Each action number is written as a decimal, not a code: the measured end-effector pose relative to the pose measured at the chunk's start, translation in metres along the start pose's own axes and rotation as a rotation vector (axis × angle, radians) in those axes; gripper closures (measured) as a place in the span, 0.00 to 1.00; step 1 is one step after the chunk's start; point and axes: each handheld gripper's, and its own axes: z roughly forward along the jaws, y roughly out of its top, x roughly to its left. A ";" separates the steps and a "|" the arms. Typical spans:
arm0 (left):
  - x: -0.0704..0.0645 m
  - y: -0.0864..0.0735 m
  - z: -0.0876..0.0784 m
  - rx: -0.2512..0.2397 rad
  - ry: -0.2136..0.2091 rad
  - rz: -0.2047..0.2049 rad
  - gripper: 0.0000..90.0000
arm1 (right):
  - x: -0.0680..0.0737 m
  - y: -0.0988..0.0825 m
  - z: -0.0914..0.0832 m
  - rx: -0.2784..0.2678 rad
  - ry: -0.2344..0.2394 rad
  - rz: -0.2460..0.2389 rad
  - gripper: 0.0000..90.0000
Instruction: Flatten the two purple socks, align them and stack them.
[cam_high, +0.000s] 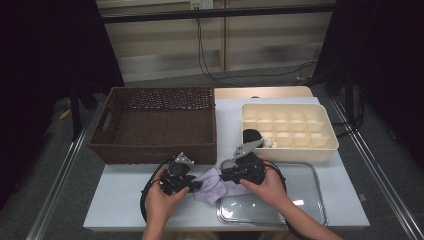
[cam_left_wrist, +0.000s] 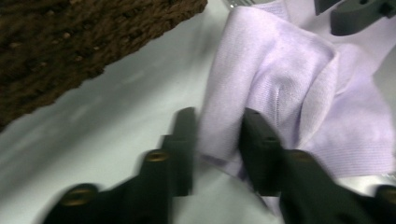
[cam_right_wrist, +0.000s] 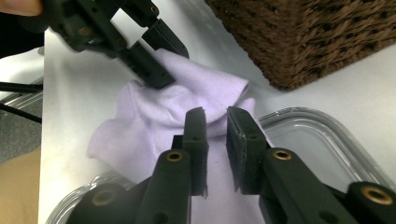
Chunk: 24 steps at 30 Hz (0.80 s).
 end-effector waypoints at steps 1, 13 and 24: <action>0.000 0.000 0.000 0.010 -0.033 -0.018 0.86 | 0.000 -0.001 0.001 -0.001 0.002 0.001 0.84; -0.005 0.014 -0.016 -0.018 -0.013 0.010 0.95 | 0.012 0.009 0.006 -0.029 0.024 -0.067 0.60; -0.009 0.018 -0.010 -0.047 -0.043 0.013 0.92 | 0.021 0.012 0.020 0.000 0.020 -0.095 0.50</action>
